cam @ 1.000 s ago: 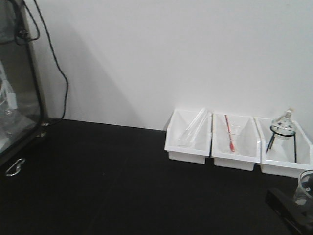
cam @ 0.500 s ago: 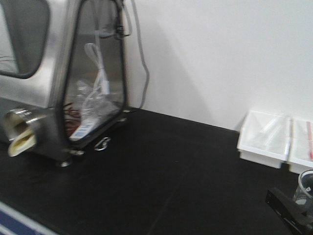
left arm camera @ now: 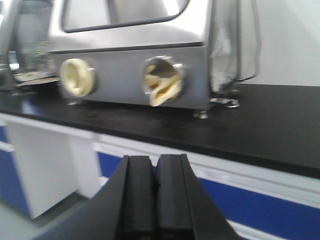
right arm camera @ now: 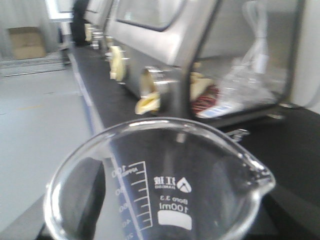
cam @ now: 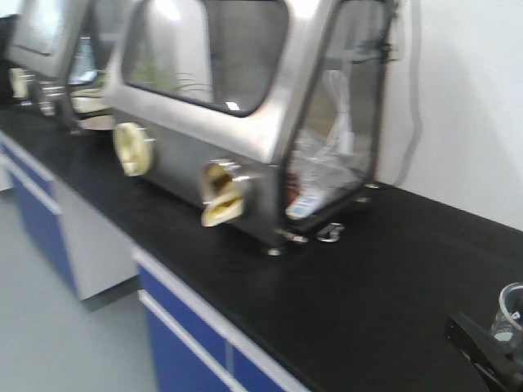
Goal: Pick beaker and place in left cabinet
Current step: 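Hold the beaker in the right gripper while driving away from the bench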
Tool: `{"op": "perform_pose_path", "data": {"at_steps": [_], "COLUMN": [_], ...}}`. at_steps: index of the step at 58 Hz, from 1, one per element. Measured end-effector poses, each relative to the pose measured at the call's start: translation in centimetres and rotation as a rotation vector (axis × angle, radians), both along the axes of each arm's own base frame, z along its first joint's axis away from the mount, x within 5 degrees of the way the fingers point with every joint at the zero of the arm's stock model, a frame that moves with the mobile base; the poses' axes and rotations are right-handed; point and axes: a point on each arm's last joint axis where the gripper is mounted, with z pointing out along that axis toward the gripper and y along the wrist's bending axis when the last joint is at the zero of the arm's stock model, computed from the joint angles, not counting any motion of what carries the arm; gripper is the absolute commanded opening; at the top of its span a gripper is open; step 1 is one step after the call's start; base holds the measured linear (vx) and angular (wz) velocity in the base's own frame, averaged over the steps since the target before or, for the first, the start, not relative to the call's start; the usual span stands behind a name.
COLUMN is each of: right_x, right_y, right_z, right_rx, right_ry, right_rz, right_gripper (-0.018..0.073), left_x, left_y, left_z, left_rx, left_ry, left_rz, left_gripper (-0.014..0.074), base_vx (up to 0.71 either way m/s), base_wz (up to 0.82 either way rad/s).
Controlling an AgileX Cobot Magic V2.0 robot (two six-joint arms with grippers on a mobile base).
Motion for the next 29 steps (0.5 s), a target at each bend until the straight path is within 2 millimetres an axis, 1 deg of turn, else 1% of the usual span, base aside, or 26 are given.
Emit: {"op": "perform_pose_path", "data": {"at_steps": [18, 29], "right_x": [0.0, 0.0], "right_y": [0.0, 0.0], "right_z": [0.0, 0.0], "right_rx": [0.0, 0.0], "right_ry": [0.0, 0.0], "right_rz": [0.0, 0.0], "right_gripper": [-0.0004, -0.0004], "left_x": [0.0, 0.0], "left_y": [0.0, 0.0], "left_z": [0.0, 0.0], "left_rx": [0.0, 0.0], "left_ry": [0.0, 0.0], "left_rz": [0.0, 0.0], "left_gripper": [0.0001, 0.0001], "base_vx": [0.05, 0.16], "base_wz": [0.82, 0.66]}}
